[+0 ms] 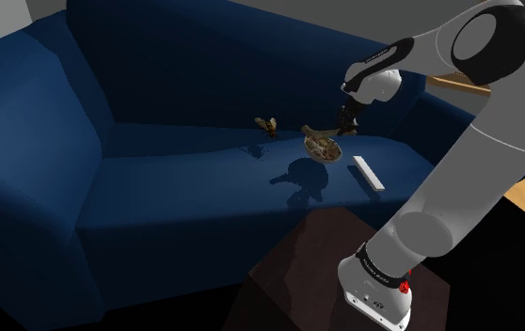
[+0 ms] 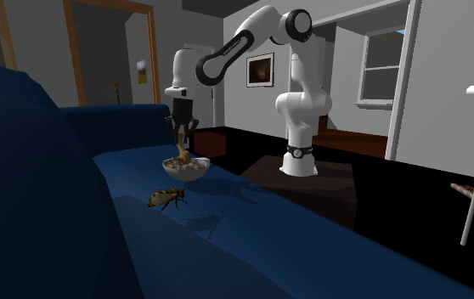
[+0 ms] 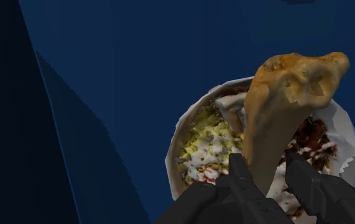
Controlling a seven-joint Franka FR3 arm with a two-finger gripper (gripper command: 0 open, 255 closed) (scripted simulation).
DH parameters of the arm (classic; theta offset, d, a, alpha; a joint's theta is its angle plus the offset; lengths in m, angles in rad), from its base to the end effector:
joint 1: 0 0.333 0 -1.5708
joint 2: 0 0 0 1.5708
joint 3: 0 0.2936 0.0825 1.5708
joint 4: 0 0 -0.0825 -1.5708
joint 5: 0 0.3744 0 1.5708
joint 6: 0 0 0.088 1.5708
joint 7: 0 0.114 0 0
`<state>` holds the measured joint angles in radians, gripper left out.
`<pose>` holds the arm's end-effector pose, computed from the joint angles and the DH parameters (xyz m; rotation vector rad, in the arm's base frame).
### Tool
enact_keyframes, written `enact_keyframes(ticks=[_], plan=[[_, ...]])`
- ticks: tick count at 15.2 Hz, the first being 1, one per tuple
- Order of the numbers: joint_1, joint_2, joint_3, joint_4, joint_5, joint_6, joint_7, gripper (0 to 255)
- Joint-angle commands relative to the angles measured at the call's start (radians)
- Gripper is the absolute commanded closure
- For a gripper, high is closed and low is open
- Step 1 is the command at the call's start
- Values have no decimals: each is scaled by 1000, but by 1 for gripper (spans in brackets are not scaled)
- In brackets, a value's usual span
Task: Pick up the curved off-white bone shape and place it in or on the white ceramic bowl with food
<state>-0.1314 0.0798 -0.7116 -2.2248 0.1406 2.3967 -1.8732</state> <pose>0.3594 -0.3993 0.3346 2.7117 1.3718 0.1095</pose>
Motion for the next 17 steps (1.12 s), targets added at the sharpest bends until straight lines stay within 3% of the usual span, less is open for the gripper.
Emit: enact_keyframes(ticks=[1,3,4,9,13,17], plan=[[0,0,0,0,0,0,0,255],[0,0,0,0,0,0,0,255],[0,0,0,0,0,0,0,0],[0,0,0,0,0,0,0,0],[12,-110,-8,35,-109,-113,77,0],[9,-110,-6,35,-109,-113,77,0]])
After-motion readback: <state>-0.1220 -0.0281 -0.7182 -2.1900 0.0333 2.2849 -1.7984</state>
